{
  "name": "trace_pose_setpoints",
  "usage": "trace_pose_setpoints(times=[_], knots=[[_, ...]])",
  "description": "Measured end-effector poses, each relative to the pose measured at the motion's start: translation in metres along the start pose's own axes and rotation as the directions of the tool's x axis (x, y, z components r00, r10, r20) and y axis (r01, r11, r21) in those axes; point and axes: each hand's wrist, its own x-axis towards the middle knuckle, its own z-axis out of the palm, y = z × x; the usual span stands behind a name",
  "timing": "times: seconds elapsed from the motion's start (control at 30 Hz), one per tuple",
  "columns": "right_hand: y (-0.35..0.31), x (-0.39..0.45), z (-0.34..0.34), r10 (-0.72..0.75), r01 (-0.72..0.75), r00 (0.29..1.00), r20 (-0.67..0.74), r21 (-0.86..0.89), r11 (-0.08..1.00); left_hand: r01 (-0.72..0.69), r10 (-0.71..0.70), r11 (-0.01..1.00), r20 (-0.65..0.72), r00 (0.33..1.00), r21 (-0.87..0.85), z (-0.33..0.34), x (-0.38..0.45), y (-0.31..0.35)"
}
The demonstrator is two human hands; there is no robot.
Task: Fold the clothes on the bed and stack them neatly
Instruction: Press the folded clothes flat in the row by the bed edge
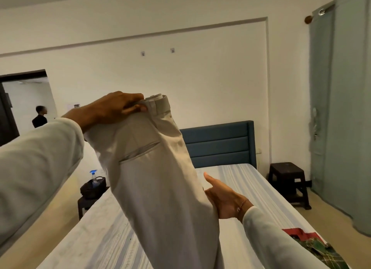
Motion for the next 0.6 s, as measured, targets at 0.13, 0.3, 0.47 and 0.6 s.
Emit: trace_pose_setpoints(times=[0.13,0.3,0.47,0.6], knots=[[-0.008,0.014,0.020,-0.267,0.291,0.956,-0.121,0.279,0.915,0.057,-0.058,0.995,-0.012,0.998,-0.080,-0.017,-0.012,-0.012],[-0.048,0.001,0.026,-0.483,0.519,0.849,-0.214,0.169,0.838,0.138,-0.143,0.985,-0.051,0.988,-0.099,-0.056,-0.027,-0.035],[-0.094,-0.024,0.033,-0.595,0.590,0.756,-0.273,-0.112,0.800,0.151,-0.163,0.976,-0.065,0.984,-0.158,-0.095,-0.028,-0.040],[-0.101,-0.060,0.042,-0.616,0.597,0.753,-0.233,-0.152,0.788,0.190,-0.195,0.950,0.004,0.981,-0.249,-0.122,-0.033,-0.030]])
